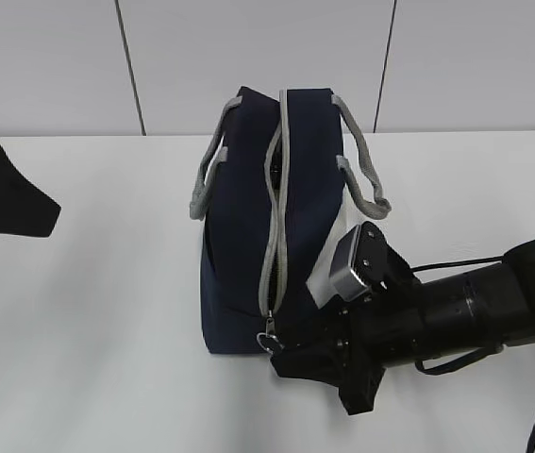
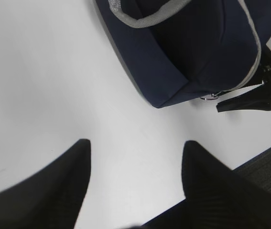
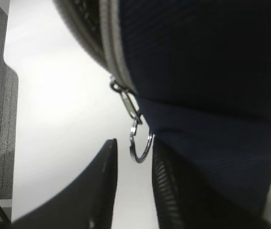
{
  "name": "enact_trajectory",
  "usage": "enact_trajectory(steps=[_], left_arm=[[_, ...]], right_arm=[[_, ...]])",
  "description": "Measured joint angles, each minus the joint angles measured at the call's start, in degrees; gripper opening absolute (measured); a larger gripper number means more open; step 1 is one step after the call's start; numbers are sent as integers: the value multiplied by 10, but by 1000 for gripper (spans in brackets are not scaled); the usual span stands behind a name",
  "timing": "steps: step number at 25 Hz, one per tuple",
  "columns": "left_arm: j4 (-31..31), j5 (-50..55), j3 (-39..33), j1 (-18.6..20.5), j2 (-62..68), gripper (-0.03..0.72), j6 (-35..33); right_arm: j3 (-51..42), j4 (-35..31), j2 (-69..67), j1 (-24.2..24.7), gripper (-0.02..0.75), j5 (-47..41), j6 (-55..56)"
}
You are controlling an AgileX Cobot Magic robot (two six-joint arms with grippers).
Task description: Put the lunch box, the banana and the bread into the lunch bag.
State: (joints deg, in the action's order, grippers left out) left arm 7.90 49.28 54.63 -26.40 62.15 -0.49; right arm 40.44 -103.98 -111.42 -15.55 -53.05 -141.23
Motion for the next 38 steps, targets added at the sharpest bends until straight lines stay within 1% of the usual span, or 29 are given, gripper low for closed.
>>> enact_trajectory(steps=[3, 9, 10, 15, 20, 23, 38], left_arm=[[0, 0, 0, 0, 0, 424, 0], [0, 0, 0, 0, 0, 424, 0], [0, 0, 0, 0, 0, 424, 0], [0, 0, 0, 0, 0, 424, 0], [0, 0, 0, 0, 0, 424, 0], [0, 0, 0, 0, 0, 424, 0], [0, 0, 0, 0, 0, 424, 0]], right_arm=[[3, 0, -1, 0, 175, 1, 2], [3, 0, -1, 0, 13, 22, 13], [3, 0, -1, 0, 0, 26, 18], [4, 11, -1, 0, 0, 30, 47], [5, 63, 0, 0, 0, 31, 105], [5, 81, 3, 0, 0, 32, 128], [5, 146, 100, 0, 0, 69, 206]])
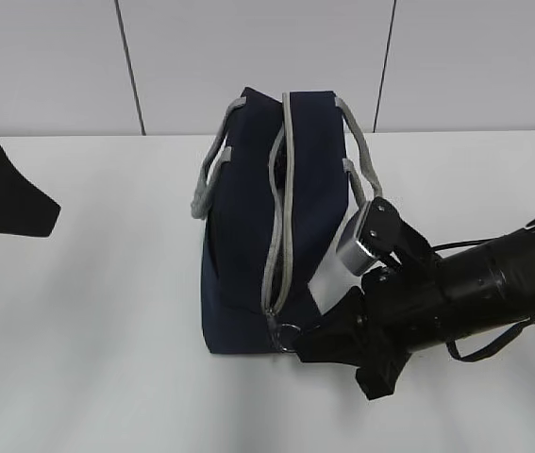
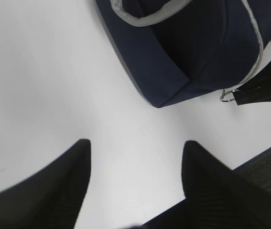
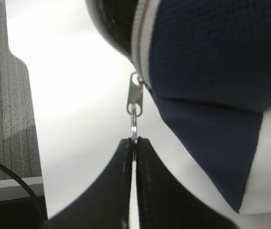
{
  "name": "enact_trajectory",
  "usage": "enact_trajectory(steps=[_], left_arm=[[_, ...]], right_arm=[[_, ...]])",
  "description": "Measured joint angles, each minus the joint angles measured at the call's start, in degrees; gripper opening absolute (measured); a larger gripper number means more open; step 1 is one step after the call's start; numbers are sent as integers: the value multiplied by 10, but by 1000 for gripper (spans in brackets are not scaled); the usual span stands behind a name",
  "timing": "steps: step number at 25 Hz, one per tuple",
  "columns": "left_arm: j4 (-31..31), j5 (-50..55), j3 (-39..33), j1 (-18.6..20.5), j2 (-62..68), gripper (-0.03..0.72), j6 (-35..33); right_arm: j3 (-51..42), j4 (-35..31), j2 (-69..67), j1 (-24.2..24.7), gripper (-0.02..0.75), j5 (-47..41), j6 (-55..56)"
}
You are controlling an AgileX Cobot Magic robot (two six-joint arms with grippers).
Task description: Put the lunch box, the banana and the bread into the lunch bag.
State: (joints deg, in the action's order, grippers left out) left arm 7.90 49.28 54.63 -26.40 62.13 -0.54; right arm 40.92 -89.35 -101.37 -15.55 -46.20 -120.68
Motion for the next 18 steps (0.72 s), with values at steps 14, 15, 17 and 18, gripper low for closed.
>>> enact_trajectory(steps=[14, 15, 17, 18], left_arm=[[0, -5, 0, 0, 0, 424, 0], [0, -5, 0, 0, 0, 424, 0], [0, -6, 0, 0, 0, 424, 0], [0, -7, 0, 0, 0, 424, 0]], right_arm=[[8, 26, 90, 0, 0, 2, 38], [11, 27, 90, 0, 0, 2, 39], [21, 28, 90, 0, 0, 1, 42], [26, 29, 90, 0, 0, 0, 44]])
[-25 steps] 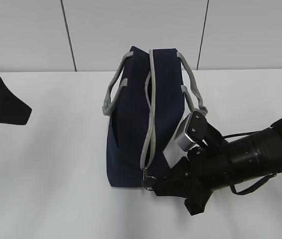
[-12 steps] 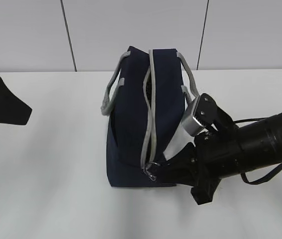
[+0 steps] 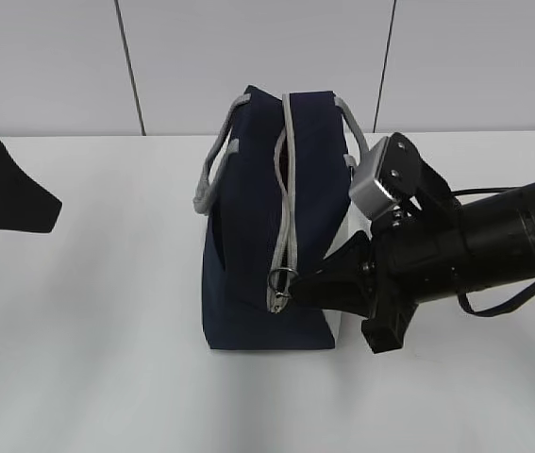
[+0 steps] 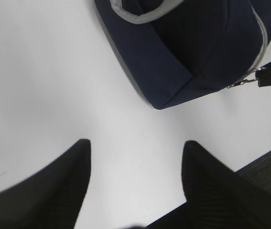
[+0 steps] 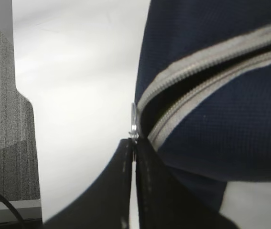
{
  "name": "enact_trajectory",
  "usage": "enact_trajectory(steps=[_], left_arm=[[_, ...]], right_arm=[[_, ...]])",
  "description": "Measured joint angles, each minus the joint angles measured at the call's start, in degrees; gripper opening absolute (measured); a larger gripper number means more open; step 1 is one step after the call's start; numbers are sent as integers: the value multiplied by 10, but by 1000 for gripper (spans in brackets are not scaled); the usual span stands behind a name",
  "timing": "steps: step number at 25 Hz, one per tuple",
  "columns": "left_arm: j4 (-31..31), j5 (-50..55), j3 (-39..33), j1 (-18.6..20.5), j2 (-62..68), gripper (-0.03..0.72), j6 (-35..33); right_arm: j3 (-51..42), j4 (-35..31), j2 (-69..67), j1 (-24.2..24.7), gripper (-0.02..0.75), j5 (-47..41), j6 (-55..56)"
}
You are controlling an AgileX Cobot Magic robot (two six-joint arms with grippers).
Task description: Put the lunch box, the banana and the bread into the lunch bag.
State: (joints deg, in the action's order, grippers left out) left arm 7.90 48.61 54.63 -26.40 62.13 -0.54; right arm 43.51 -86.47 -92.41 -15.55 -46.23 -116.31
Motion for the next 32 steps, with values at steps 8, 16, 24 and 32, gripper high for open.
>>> enact_trajectory(steps=[8, 16, 24, 32], left_arm=[[0, -2, 0, 0, 0, 424, 0], [0, -2, 0, 0, 0, 424, 0], [0, -2, 0, 0, 0, 424, 0], [0, -2, 0, 0, 0, 424, -1]], right_arm=[[34, 7, 13, 0, 0, -2, 11], [71, 12, 34, 0, 0, -2, 21], [92, 18, 42, 0, 0, -2, 26], [115, 20, 65, 0, 0, -3, 29]])
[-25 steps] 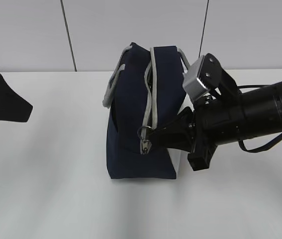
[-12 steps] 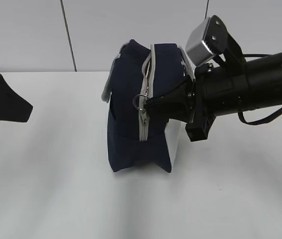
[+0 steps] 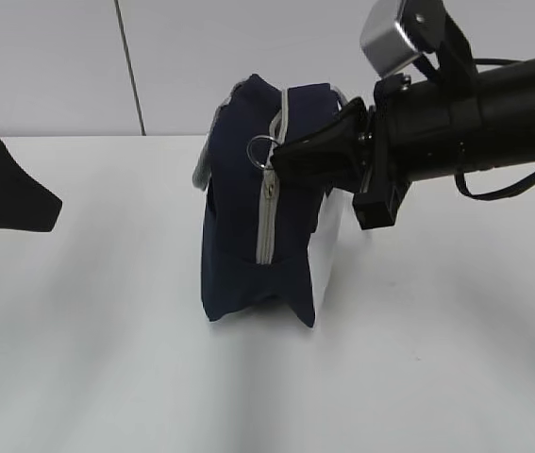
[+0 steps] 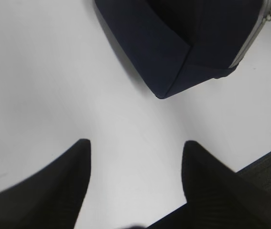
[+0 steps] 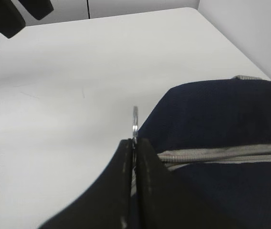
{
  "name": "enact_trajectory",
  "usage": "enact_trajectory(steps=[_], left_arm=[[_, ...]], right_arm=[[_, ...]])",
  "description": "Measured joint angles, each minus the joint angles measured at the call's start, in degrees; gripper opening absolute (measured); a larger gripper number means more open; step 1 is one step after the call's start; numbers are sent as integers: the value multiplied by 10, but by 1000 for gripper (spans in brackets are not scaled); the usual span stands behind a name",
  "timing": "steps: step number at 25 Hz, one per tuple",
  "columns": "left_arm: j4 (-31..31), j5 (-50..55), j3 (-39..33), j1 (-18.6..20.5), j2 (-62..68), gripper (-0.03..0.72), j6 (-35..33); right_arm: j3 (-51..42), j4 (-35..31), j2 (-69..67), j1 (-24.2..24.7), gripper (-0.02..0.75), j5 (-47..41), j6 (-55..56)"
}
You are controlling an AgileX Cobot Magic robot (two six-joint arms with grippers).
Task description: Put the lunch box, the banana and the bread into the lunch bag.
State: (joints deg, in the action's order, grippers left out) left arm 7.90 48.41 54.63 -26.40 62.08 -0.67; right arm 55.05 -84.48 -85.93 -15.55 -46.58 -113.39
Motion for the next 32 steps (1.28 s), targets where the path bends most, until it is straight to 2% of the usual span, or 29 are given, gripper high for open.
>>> enact_trajectory(steps=[9, 14, 18, 23, 28, 32], left_arm=[[0, 0, 0, 0, 0, 424, 0], [6, 0, 0, 0, 0, 424, -22], [47, -13, 0, 0, 0, 424, -84], [134, -57, 0, 0, 6, 424, -193], [233, -78, 0, 0, 40, 424, -300], [257, -99, 0, 0, 59, 424, -330]], right_arm=[[18, 1, 4, 0, 0, 15, 2], [19, -30, 4, 0, 0, 61, 2], [19, -90, 4, 0, 0, 86, 2], [19, -116, 4, 0, 0, 95, 2], [22, -166, 4, 0, 0, 142, 8], [22, -176, 4, 0, 0, 160, 15]])
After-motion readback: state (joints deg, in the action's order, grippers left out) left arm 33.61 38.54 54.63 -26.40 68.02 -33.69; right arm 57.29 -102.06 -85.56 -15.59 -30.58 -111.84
